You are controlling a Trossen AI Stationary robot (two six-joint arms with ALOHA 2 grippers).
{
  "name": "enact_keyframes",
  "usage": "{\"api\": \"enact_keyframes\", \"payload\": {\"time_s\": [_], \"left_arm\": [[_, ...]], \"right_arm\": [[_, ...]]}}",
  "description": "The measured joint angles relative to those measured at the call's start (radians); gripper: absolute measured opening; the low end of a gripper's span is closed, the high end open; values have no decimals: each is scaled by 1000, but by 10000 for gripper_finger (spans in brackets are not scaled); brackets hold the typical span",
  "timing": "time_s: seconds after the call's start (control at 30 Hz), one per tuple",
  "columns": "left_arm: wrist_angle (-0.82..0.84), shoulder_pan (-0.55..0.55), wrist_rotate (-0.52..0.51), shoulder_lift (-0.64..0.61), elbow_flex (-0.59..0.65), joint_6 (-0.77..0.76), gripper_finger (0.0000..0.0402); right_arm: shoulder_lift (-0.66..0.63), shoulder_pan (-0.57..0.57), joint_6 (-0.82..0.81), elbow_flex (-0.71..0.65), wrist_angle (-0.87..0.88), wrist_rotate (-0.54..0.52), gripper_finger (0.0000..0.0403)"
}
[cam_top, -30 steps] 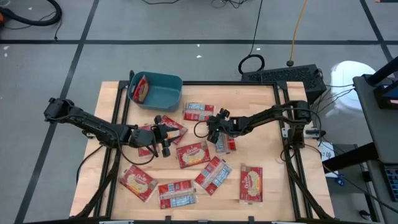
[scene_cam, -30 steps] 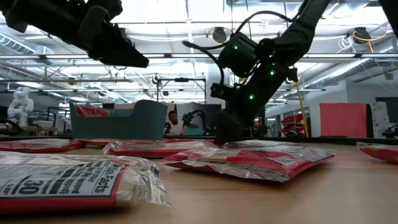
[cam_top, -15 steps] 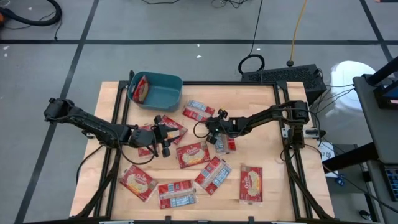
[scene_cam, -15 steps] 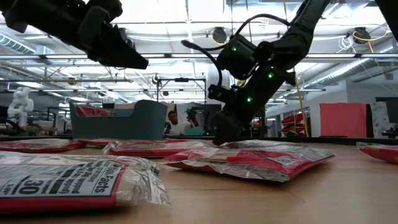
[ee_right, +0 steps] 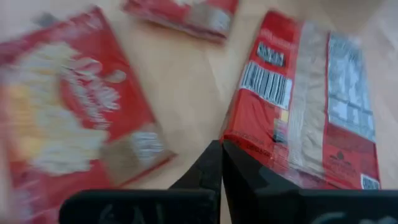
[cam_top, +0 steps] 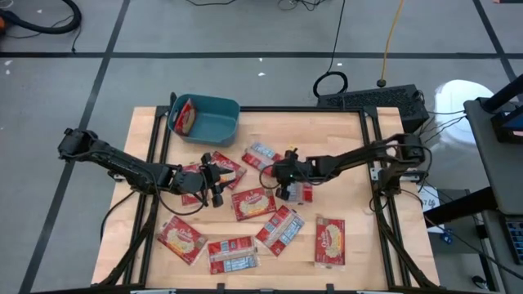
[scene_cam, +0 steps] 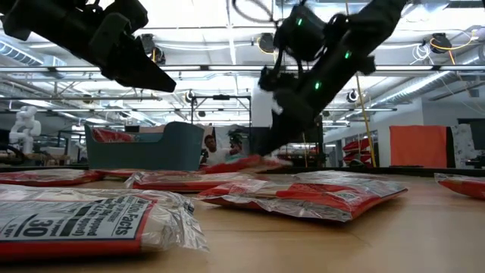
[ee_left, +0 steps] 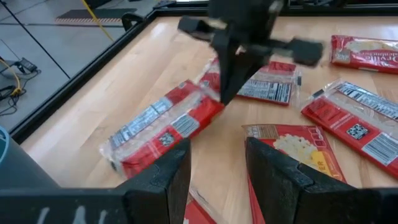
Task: Sort popcorn bags into baskets
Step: Put the red popcorn bag into the blue bin
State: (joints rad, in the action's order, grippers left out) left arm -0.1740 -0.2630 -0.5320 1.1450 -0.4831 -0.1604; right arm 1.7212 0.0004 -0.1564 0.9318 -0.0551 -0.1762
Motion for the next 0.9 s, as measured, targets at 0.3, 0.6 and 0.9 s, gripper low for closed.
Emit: {"api": "enact_keyframes", "payload": {"time_s": [0.3, 0.6, 0.9], "left_arm": [[-4, -15, 31, 21, -1, 62, 159], [-320, -31, 32, 216, -1, 231, 193], [-623, 20, 16, 480, -8, 351, 282]], "right_arm": [[-124, 80, 0, 0, 46, -1, 0], [-165, 84, 27, 0, 35, -2, 0], [-165, 64, 44, 0, 1, -5, 0]]}}
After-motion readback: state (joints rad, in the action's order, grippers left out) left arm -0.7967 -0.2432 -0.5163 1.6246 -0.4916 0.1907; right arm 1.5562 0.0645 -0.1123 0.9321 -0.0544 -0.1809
